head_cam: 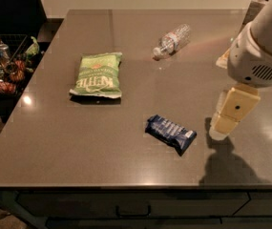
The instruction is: Pick rxbar blueberry
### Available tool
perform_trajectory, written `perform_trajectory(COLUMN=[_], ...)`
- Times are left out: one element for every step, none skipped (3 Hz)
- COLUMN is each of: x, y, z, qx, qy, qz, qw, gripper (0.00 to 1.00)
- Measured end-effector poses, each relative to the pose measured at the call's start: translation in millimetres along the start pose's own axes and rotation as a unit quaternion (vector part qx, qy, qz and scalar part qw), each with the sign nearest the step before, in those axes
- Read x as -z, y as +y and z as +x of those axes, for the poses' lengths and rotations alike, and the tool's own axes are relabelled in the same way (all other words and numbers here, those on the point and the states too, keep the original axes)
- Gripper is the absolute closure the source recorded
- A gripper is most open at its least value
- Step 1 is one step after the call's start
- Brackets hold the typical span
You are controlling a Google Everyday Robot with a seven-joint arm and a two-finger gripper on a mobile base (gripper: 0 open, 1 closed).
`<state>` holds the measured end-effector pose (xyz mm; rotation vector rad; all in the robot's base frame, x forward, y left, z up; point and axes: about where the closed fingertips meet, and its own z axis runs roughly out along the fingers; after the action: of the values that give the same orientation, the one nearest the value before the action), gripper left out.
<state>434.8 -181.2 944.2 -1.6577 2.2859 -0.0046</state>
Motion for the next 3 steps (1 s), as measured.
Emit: perform_trajectory(x=[-21.8, -55.0, -77.1], y=[12.8, 29.0, 36.6], z=[-15.1, -31.1, -35.5], qx=[-0.003, 0.001, 0.003], qy=[0.0, 0.011, 0.025], qz=[-0.027, -0.055, -0.067], qw=[0.9996, 0.9984, 0.9974], gripper=[0.0, 0.0, 0.0])
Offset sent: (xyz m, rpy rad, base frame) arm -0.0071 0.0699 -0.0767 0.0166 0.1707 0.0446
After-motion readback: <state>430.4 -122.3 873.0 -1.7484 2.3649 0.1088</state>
